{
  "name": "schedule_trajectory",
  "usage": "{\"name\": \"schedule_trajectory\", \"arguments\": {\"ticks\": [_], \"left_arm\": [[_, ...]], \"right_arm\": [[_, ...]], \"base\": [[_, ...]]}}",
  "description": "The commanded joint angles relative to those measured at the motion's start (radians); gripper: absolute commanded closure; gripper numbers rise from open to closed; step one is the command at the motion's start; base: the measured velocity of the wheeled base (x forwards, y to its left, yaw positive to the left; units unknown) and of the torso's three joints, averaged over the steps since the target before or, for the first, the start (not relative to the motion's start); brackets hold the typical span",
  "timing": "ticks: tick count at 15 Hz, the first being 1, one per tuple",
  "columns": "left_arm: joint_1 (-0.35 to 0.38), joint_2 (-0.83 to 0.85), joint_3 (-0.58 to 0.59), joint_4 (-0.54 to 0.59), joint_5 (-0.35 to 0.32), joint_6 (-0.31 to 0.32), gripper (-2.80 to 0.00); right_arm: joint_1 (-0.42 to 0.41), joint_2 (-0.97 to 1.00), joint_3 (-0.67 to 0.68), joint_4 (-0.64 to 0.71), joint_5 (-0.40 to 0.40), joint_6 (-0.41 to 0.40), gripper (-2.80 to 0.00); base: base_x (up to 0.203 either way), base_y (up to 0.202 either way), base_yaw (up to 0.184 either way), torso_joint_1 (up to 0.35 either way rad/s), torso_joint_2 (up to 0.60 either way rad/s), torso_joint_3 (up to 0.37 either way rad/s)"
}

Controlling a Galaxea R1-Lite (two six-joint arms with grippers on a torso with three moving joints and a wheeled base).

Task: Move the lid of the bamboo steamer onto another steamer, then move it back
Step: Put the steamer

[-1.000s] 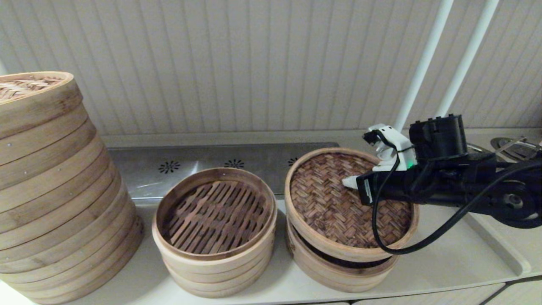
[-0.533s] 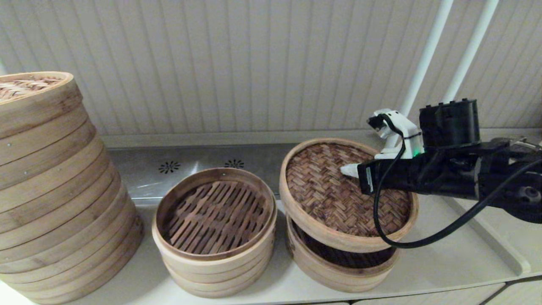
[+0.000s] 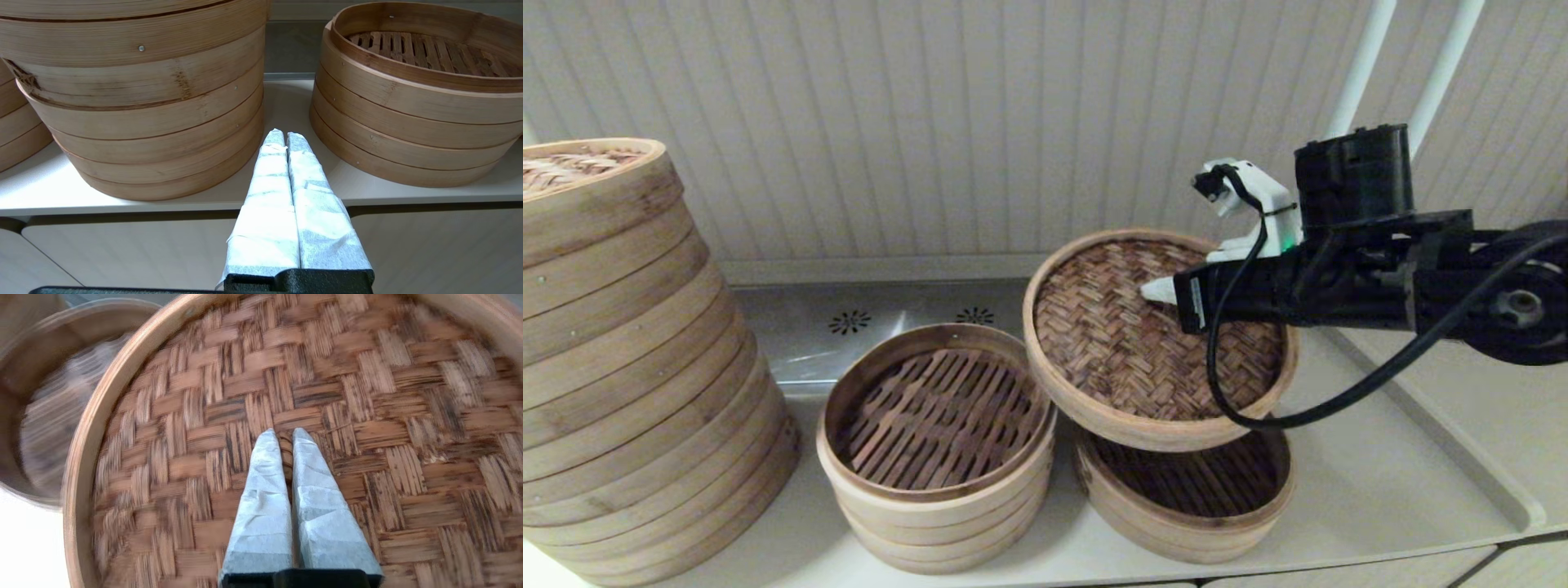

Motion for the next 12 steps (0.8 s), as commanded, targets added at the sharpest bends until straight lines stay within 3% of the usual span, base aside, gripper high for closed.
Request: {"name": "schedule_trajectory", "arguments": {"ticks": [1, 12], "left_arm": [[0.0, 0.002, 0.0, 0.001, 0.0, 0.0, 0.0], [0.0, 0.002, 0.0, 0.001, 0.0, 0.0, 0.0]], "right_arm": [[0.026, 0.052, -0.062, 0.016, 0.001, -0.001, 0.0], [0.137, 0.285, -0.463, 0.176, 0.032, -0.002, 0.0]], "base": [[0.0, 0.0, 0.0, 0.0, 0.0, 0.0], [0.0, 0.0, 0.0, 0.0, 0.0, 0.0]]}}
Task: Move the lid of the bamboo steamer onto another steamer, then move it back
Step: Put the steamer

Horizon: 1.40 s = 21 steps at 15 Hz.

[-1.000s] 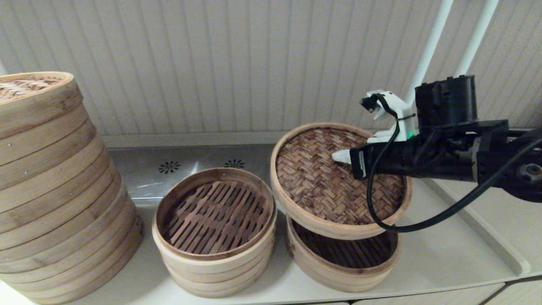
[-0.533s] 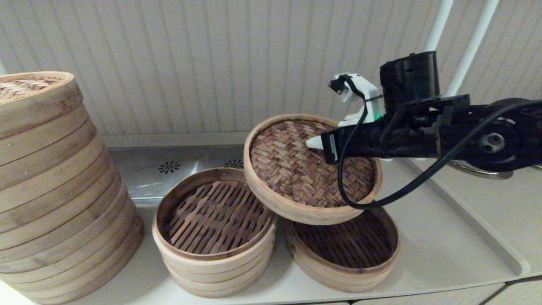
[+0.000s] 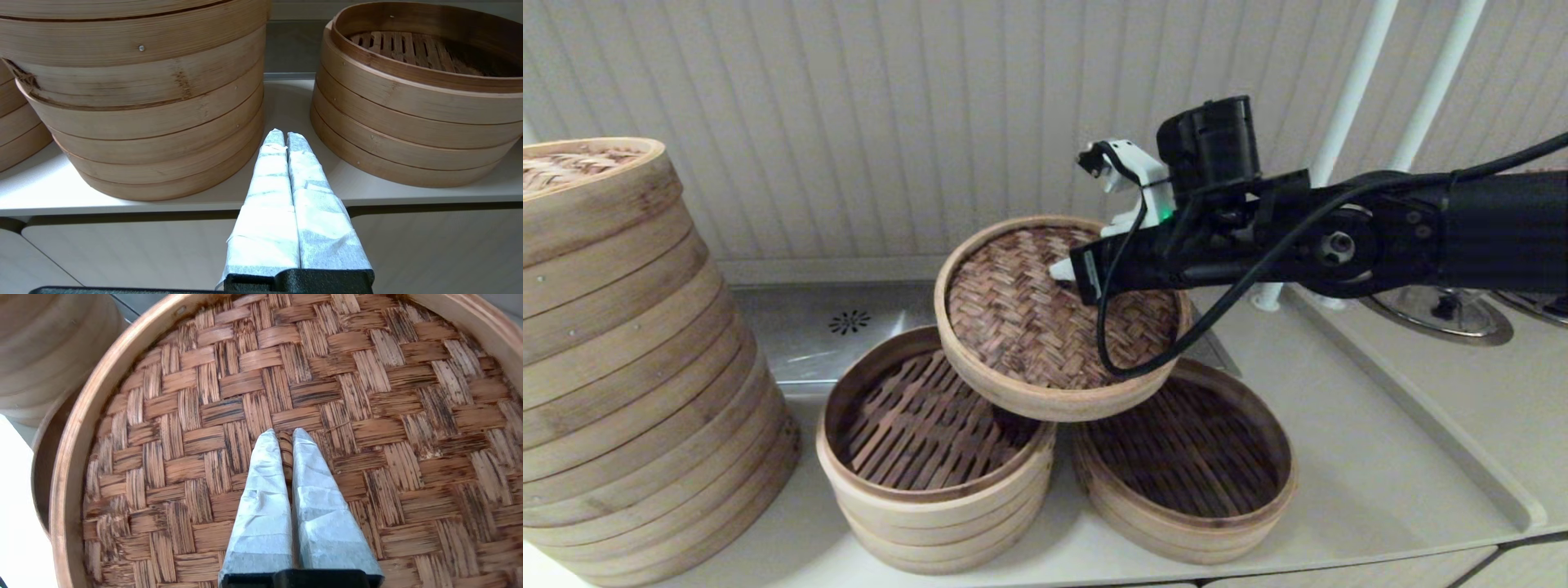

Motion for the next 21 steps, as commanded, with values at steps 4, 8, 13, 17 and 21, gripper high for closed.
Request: {"name": "schedule_trajectory", "arguments": {"ticks": [4, 8, 13, 17, 21], "left_arm": [[0.0, 0.002, 0.0, 0.0, 0.001, 0.0, 0.0], [0.0, 0.002, 0.0, -0.001, 0.001, 0.0, 0.0], [0.0, 0.002, 0.0, 0.0, 0.001, 0.0, 0.0], [0.0, 0.002, 0.0, 0.001, 0.001, 0.0, 0.0], [0.0, 0.002, 0.0, -0.001, 0.001, 0.0, 0.0]], "right_arm": [[0.058, 0.118, -0.17, 0.075, 0.028, -0.001, 0.0], [0.067, 0.145, -0.208, 0.101, 0.074, -0.002, 0.0], [0.09, 0.18, -0.253, 0.105, 0.141, -0.001, 0.0], [0.115, 0.2, -0.253, 0.101, 0.149, -0.002, 0.0], [0.133, 0.216, -0.253, 0.093, 0.164, -0.002, 0.0]], "base": [[0.0, 0.0, 0.0, 0.0, 0.0, 0.0], [0.0, 0.0, 0.0, 0.0, 0.0, 0.0], [0.0, 0.0, 0.0, 0.0, 0.0, 0.0], [0.0, 0.0, 0.0, 0.0, 0.0, 0.0], [0.0, 0.0, 0.0, 0.0, 0.0, 0.0]]}}
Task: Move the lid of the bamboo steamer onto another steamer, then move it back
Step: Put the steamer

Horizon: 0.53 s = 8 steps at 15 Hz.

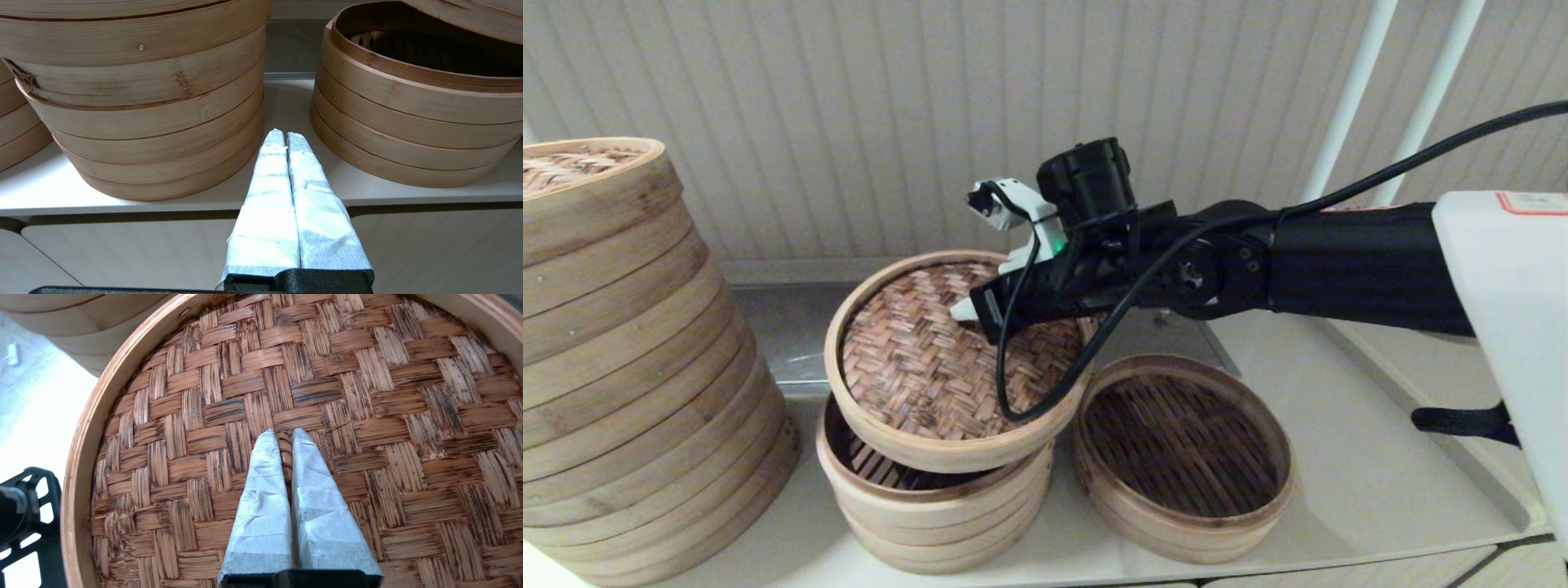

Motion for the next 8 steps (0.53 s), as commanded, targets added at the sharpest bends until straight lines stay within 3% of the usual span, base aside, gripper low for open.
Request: {"name": "schedule_trajectory", "arguments": {"ticks": [1, 8], "left_arm": [[0.0, 0.002, 0.0, 0.0, 0.0, 0.0, 0.0], [0.0, 0.002, 0.0, 0.001, 0.0, 0.0, 0.0]], "right_arm": [[0.006, 0.009, 0.001, 0.001, 0.007, -0.001, 0.0], [0.024, 0.039, 0.0, -0.001, 0.026, -0.004, 0.0]], "base": [[0.0, 0.0, 0.0, 0.0, 0.0, 0.0], [0.0, 0.0, 0.0, 0.0, 0.0, 0.0]]}}
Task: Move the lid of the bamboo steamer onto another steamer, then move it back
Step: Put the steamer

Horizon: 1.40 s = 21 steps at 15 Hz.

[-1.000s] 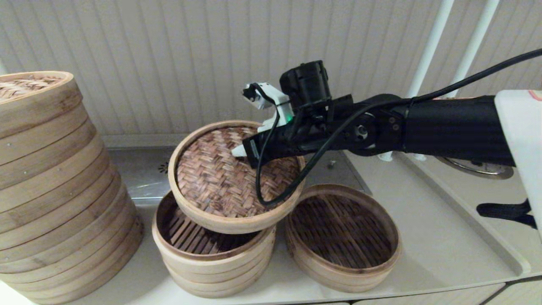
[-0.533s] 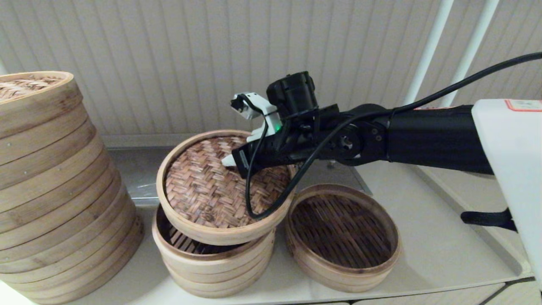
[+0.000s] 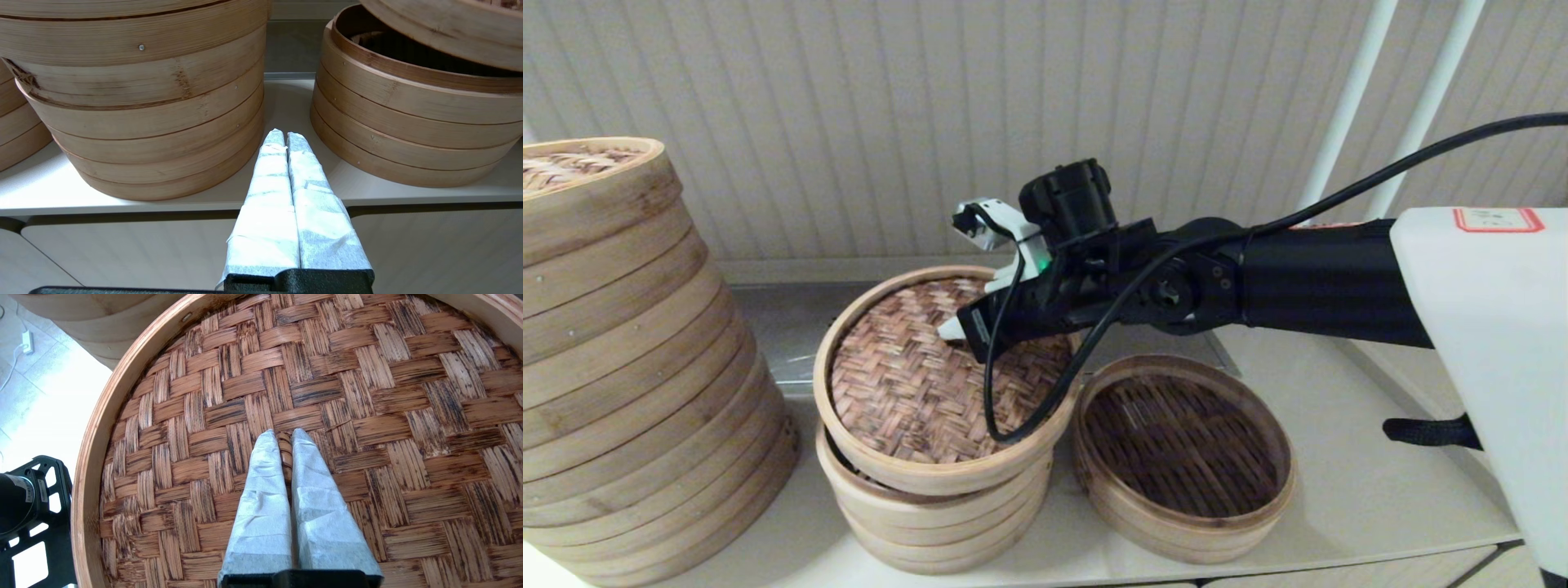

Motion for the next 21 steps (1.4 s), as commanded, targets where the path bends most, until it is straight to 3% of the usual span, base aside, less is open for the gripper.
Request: {"name": "schedule_trajectory", "arguments": {"ticks": [1, 21], "left_arm": [[0.0, 0.002, 0.0, 0.001, 0.001, 0.0, 0.0], [0.0, 0.002, 0.0, 0.001, 0.001, 0.0, 0.0]], "right_arm": [[0.005, 0.011, 0.0, 0.001, 0.002, -0.002, 0.0], [0.041, 0.089, -0.004, -0.075, 0.0, 0.001, 0.0]], "base": [[0.0, 0.0, 0.0, 0.0, 0.0, 0.0], [0.0, 0.0, 0.0, 0.0, 0.0, 0.0]]}}
